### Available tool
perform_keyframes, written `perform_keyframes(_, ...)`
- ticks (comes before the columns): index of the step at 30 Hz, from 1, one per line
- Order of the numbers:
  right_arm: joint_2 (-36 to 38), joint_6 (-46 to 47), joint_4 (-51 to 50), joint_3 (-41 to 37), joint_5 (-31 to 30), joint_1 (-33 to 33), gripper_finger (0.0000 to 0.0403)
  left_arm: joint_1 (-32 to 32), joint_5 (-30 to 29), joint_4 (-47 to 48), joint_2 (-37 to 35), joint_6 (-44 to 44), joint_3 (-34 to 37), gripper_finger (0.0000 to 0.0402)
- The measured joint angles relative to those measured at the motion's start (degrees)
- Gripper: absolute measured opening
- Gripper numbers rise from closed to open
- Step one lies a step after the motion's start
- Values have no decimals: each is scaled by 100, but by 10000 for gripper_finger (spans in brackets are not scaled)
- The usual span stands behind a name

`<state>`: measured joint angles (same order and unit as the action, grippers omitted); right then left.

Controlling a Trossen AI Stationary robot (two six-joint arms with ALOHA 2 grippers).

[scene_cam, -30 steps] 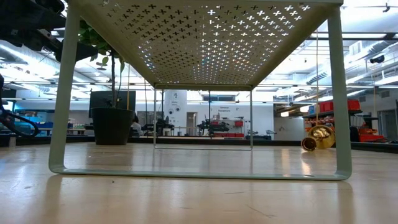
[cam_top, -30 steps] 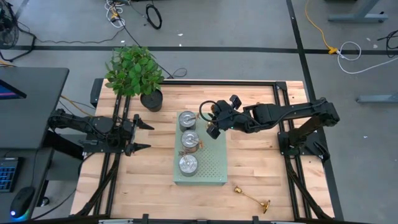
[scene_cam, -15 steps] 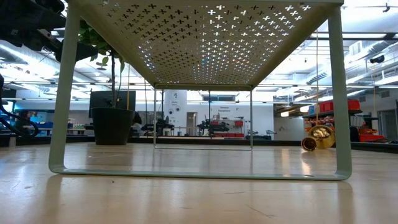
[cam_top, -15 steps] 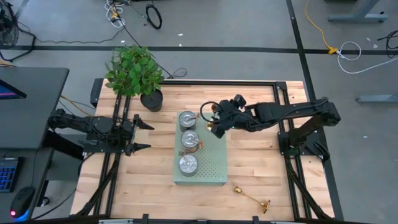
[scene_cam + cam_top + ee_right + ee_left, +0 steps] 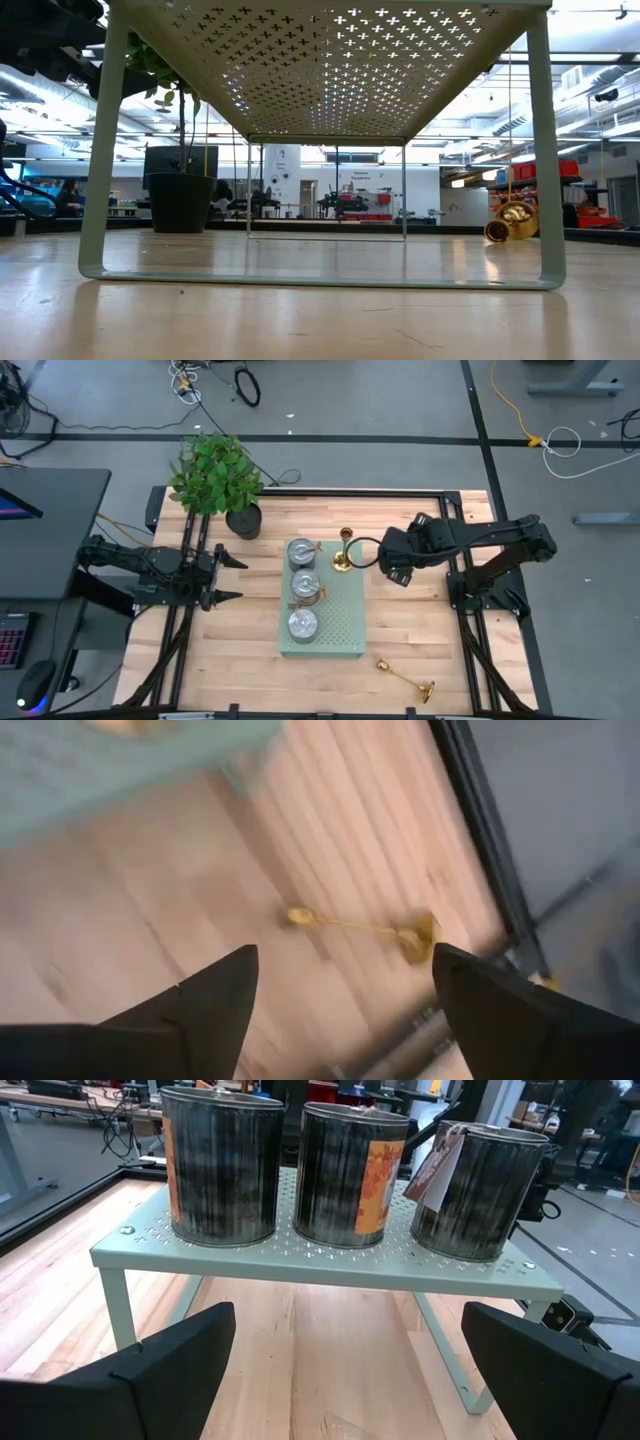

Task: Pick & Place candle stick holders
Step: Put the top golden candle holder aligned with the orange scented candle on the shelf

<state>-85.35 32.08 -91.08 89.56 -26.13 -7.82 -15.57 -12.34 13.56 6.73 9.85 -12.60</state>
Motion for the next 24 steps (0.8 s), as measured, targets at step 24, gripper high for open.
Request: perform_keyframes(24,845,-2122,102,-2168,414,1622,294,2,-4,2,1,0,0,399)
